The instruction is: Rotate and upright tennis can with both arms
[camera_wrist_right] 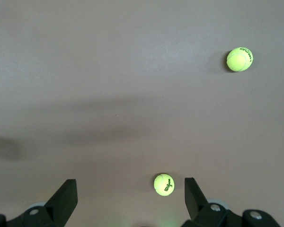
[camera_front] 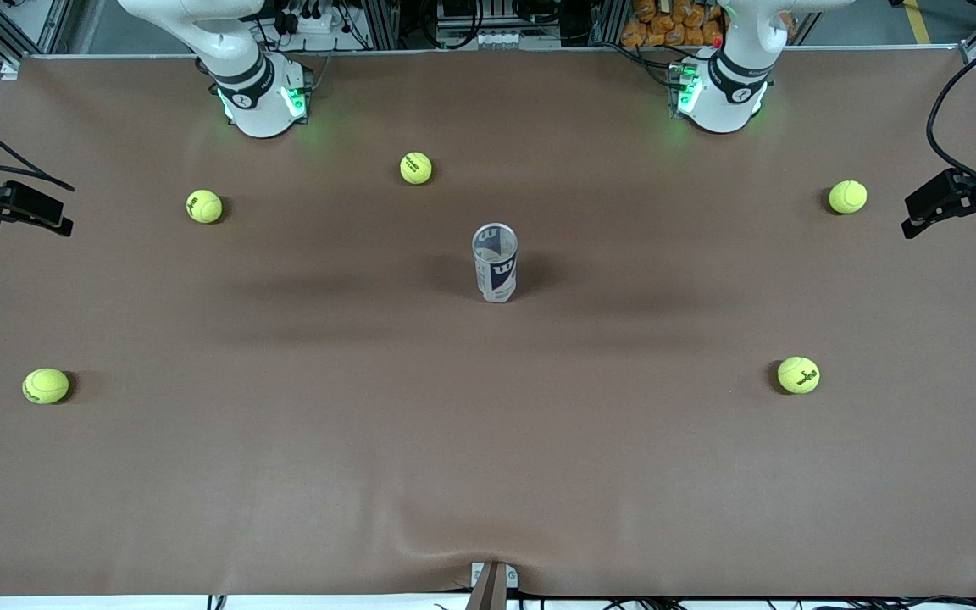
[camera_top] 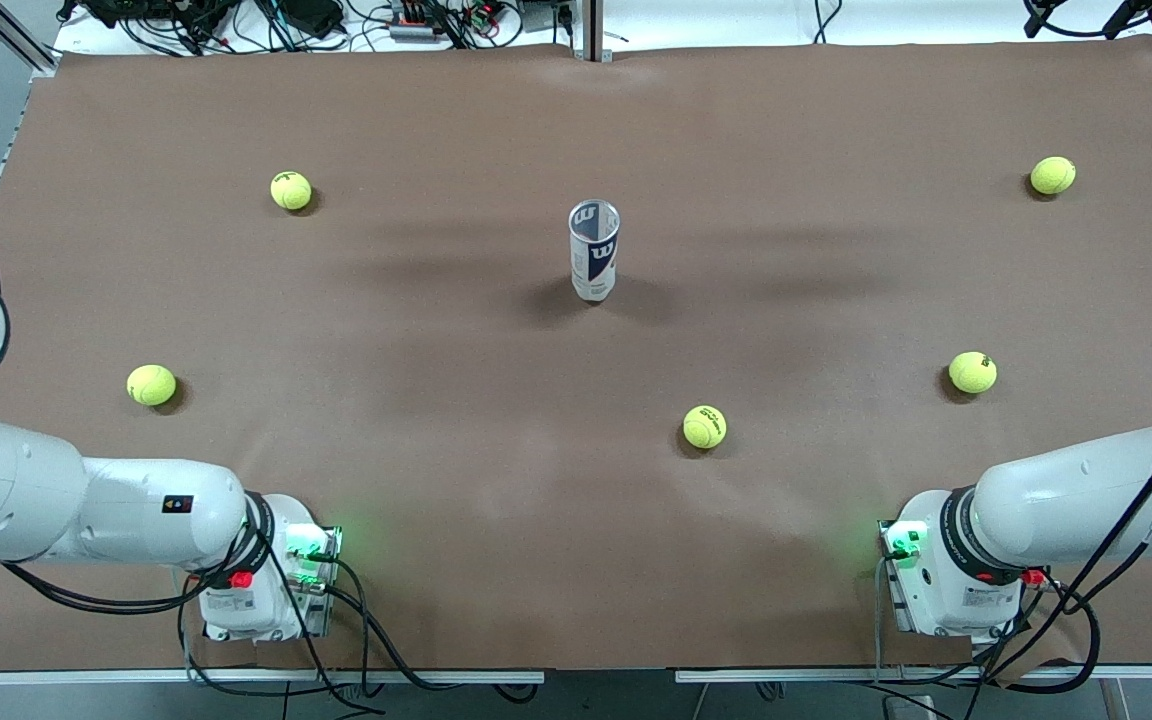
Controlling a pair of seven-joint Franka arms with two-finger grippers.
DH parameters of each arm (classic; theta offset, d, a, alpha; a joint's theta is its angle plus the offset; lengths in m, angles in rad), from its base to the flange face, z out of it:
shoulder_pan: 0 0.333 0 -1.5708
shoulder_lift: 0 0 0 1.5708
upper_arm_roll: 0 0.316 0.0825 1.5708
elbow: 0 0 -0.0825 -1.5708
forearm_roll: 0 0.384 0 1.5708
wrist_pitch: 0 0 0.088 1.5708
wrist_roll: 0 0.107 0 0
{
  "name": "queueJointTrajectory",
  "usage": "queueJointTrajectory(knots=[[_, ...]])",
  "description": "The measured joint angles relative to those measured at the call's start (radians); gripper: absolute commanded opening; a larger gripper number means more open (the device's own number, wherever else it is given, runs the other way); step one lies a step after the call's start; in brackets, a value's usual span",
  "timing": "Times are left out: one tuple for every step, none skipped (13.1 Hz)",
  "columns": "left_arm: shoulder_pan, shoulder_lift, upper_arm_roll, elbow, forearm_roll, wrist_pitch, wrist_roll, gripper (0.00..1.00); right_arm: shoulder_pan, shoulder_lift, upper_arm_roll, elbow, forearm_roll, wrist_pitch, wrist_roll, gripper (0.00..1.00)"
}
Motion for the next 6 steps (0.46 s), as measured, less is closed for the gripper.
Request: queueJointTrajectory(knots=[[0.000,0.000,0.000,0.000,-0.011,-0.013,0.000,1.00,0.000,0.000,0.000,0.000,0.000,0.000,0.000,1.00],[0.000,0.000,0.000,-0.001,-0.022,-0.033,0.000,1.00,0.000,0.000,0.000,0.000,0.000,0.000,0.000,1.00],[0.000,0.000,0.000,-0.002,-0.031,-0.048,0.000,1.00,0.000,0.001,0.000,-0.001,0.000,0.000,0.000,1.00],[0.000,0.000,0.000,-0.002,-0.034,-0.053,0.000,1.00,0.000,0.001,0.000,-0.001,0.000,0.000,0.000,1.00],[0.000,0.000,0.000,-0.002,-0.034,-0.054,0.000,1.00,0.000,0.001,0.000,-0.001,0.000,0.000,0.000,1.00],[0.000,0.000,0.000,-0.002,-0.035,-0.054,0.000,1.00,0.000,0.001,0.000,-0.001,0.000,0.000,0.000,1.00]])
